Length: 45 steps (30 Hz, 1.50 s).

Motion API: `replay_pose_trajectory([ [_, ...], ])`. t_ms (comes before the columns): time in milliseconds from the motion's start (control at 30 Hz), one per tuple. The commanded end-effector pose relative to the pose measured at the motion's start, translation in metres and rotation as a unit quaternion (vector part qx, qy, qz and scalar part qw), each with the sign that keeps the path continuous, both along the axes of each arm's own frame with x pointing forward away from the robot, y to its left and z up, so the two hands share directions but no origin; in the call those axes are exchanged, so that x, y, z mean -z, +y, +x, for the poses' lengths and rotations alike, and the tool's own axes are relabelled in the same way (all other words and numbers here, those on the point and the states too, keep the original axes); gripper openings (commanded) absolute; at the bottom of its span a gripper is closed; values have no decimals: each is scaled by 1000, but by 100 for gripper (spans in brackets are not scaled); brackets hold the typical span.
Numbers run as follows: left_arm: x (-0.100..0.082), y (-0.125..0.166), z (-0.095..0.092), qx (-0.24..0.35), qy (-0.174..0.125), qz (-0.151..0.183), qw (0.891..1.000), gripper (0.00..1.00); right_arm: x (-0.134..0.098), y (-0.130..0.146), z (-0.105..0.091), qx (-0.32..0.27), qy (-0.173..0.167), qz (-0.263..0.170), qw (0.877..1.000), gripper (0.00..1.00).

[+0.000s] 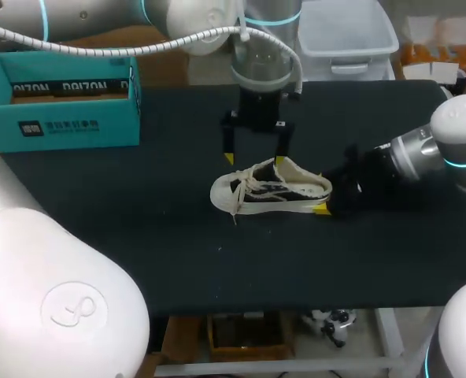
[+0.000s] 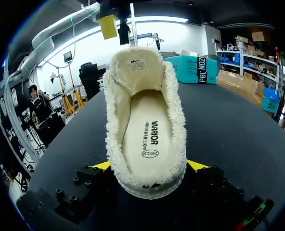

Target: Open the shoe tongue, take the insole out of the shoe, put the insole back into the shoe, and pack the shoe into the shoebox

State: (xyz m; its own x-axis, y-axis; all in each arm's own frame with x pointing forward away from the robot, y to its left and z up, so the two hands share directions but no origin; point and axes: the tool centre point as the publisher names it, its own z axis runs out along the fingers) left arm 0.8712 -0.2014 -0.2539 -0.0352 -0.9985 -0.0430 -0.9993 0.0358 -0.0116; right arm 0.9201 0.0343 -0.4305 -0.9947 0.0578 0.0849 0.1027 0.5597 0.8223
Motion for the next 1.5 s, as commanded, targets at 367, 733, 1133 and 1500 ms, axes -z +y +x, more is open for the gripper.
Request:
replay_pose_trajectory([
  [367,26,-24,9,-30,-7,34,999,89,8,4,-1,-1,0,1,1000,0],
  [733,43,-32,18,-43,2,51,998,73,8,4,-1,-1,0,1,1000,0],
  [1133,54,-28,27,-53,11,57,997,0,8,4,-1,-1,0,1,1000,0],
  [1500,48,-12,26,-43,23,19,999,0,8,4,-1,-1,0,1,1000,0],
])
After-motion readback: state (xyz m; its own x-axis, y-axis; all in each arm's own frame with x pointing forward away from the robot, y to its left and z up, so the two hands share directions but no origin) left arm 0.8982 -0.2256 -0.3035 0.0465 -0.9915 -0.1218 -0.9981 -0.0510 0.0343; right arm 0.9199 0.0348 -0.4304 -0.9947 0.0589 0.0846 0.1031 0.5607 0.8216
